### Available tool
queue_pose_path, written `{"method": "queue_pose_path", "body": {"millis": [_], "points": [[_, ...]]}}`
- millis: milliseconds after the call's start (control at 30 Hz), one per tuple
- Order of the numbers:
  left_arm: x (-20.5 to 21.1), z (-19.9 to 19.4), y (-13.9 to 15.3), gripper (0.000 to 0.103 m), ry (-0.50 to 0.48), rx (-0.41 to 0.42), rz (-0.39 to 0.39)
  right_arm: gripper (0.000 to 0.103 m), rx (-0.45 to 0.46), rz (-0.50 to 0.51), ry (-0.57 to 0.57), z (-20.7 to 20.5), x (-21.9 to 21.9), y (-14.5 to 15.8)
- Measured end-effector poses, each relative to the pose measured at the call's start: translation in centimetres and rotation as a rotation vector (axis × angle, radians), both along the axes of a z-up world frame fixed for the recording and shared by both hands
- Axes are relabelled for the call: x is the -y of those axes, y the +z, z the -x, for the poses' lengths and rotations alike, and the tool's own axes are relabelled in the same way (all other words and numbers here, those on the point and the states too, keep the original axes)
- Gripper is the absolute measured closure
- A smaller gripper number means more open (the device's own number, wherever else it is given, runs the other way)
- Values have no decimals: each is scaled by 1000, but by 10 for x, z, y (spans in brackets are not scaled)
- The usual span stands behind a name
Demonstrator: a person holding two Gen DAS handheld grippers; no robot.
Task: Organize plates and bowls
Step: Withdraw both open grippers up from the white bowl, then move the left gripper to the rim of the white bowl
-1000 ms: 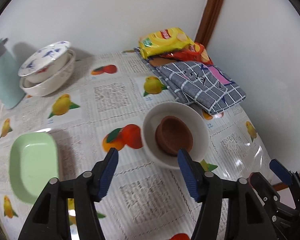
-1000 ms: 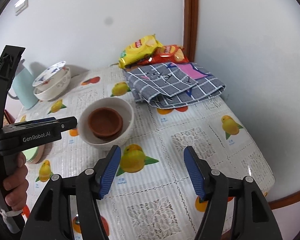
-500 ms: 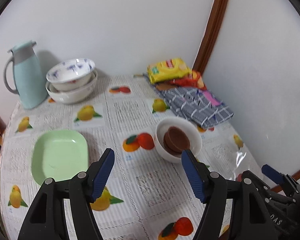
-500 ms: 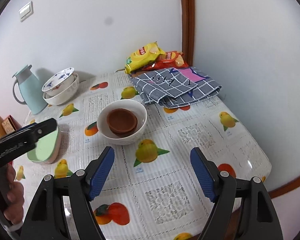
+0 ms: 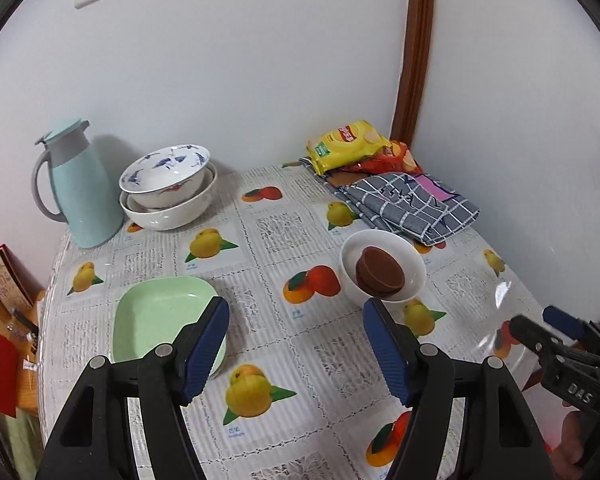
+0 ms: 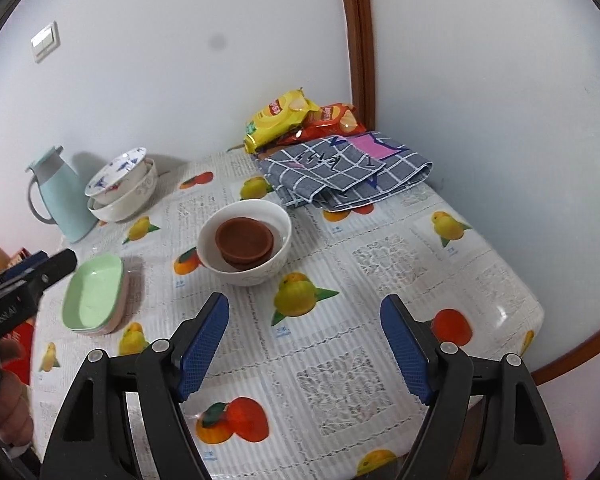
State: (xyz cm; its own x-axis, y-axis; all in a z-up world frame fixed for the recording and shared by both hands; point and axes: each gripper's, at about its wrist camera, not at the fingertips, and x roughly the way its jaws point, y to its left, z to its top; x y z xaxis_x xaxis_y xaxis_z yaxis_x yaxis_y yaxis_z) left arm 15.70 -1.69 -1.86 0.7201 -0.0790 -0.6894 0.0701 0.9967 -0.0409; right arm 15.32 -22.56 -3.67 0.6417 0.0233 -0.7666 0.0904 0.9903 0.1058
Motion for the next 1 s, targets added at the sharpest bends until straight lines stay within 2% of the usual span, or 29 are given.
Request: {"method": "queue_pose_path", "body": {"millis": [67,267,500,567,800,1000], "points": [[-1,1,-1,35,1,-5,13,25,-14,-15,8,-2,0,0],[-4,4,4,35,36,10,25,25,0,65,-22,-4,-3,4],[-5,-3,5,35,52,-3,47,25,8,-61,-2,-10,7,1],[-4,-7,3,35,59,-8,42,25,14,-70,-2,-13,8,1],[1,-30,-13,35,52,-87,44,25,9,35,-11,-33,13,-3],[7,-52,-32,35,46,-147,43,25,-22,73,11,-59,13,-15]]}}
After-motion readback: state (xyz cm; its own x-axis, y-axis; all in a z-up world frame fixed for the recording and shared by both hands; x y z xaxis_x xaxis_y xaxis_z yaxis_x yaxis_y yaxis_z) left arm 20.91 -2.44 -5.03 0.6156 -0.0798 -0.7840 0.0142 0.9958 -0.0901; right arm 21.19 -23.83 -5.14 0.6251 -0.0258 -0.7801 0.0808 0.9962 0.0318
